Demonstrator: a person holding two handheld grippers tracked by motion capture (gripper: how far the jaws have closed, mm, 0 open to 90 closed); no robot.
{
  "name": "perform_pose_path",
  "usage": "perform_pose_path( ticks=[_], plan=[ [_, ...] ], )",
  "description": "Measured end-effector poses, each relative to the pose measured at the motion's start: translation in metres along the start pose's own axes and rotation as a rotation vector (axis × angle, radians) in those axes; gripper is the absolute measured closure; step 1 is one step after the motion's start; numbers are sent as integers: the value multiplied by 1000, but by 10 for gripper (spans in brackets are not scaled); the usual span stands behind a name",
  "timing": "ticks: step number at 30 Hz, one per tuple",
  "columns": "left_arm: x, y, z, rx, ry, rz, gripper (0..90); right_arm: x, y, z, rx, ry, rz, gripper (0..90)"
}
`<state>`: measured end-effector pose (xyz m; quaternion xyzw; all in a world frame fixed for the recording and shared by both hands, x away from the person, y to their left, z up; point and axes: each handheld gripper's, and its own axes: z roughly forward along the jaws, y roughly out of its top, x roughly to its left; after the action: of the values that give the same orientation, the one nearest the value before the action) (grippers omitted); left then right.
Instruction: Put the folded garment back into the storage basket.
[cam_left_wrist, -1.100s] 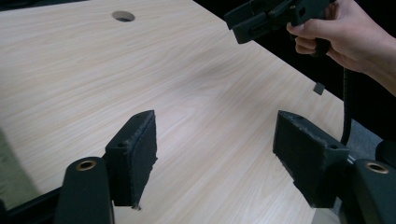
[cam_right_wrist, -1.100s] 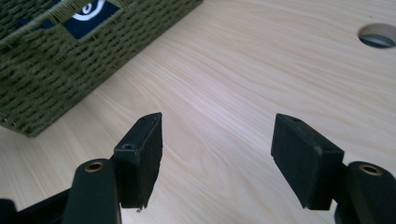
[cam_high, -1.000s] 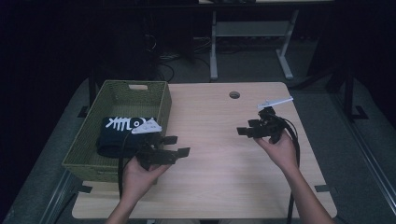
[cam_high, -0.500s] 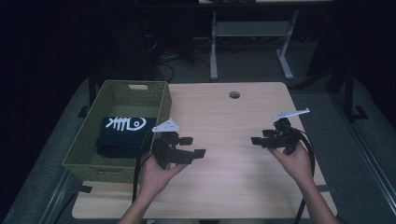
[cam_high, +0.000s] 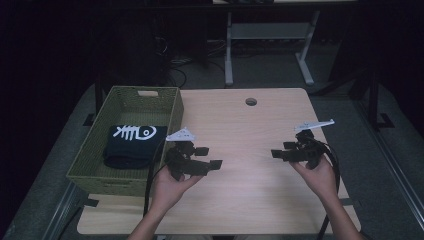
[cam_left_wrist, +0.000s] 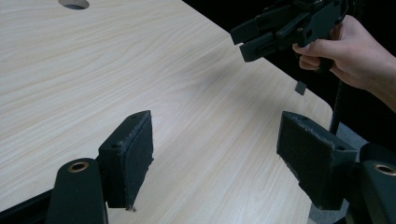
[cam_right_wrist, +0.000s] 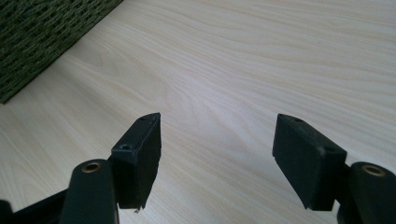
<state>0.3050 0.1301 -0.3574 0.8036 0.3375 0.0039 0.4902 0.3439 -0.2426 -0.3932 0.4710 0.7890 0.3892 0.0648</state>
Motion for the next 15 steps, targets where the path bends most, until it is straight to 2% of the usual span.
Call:
perform_pose_path(
  ticks=[15],
  plan=[
    [3, -1, 6, 2, 7, -3, 264, -7, -11, -6, -4, -3, 18, 311]
  ],
)
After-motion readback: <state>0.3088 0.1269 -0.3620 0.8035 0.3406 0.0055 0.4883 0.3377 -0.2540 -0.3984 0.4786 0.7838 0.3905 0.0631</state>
